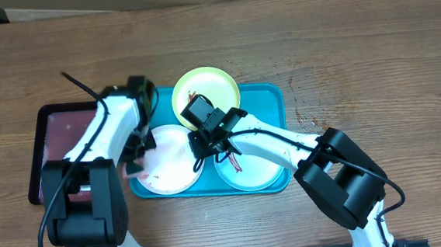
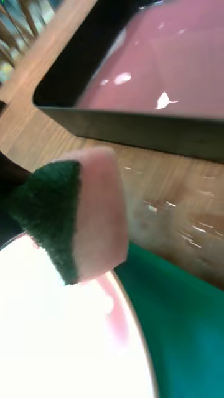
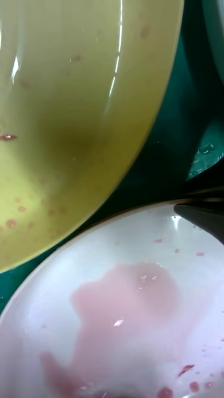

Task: Clean dirty plates on tray and stack at the side
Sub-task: 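Hold the white plate with the right gripper and scrub it with the sponge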

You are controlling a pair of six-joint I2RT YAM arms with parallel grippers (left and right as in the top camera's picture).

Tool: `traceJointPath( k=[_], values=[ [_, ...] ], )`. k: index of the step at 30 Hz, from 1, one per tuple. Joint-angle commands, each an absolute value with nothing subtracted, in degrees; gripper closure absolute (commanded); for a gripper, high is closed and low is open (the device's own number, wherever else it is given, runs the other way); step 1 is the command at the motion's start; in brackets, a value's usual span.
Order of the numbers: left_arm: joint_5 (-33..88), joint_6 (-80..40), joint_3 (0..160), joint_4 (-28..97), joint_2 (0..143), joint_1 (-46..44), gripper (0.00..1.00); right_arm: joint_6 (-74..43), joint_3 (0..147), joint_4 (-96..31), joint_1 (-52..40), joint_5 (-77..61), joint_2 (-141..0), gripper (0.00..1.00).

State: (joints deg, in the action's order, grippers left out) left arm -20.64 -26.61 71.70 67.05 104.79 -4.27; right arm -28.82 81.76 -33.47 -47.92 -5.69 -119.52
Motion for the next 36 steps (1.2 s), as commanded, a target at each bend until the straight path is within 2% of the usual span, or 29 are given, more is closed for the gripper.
traceJointPath(
  k=[1, 5, 7, 13, 18, 36],
  values=[
    [-8.8, -22.3, 77.0, 67.0, 103.3, -3.8, 0.96, -28.2, 82.1, -33.3, -47.5, -4.0, -119.7, 0.96],
    [8.8, -13.1, 77.4, 65.1, 102.2, -3.8, 0.96, -28.3, 82.6, -32.7, -47.5, -4.2, -119.7, 0.96],
    [11.9, -12.7, 76.9, 65.6, 102.4, -3.8, 0.96, -28.2, 83.4, -32.7, -47.5, -4.1, -119.6, 0.96],
    [11.8, -12.8, 73.6, 65.6, 102.4, -3.8, 0.96, -31.2, 84.8, -34.1, -47.5, 4.3, -118.9, 0.96],
    [11.4, -12.8, 70.4, 63.4, 102.4, -3.8, 0.96, -31.7, 84.8, -36.1, -47.0, 4.5, -118.9, 0.96],
    [10.9, -14.2, 52.3, 39.5, 102.8, -3.8, 0.96, -31.5, 84.8, -38.2, -45.3, 1.2, -118.9, 0.96]
  ],
)
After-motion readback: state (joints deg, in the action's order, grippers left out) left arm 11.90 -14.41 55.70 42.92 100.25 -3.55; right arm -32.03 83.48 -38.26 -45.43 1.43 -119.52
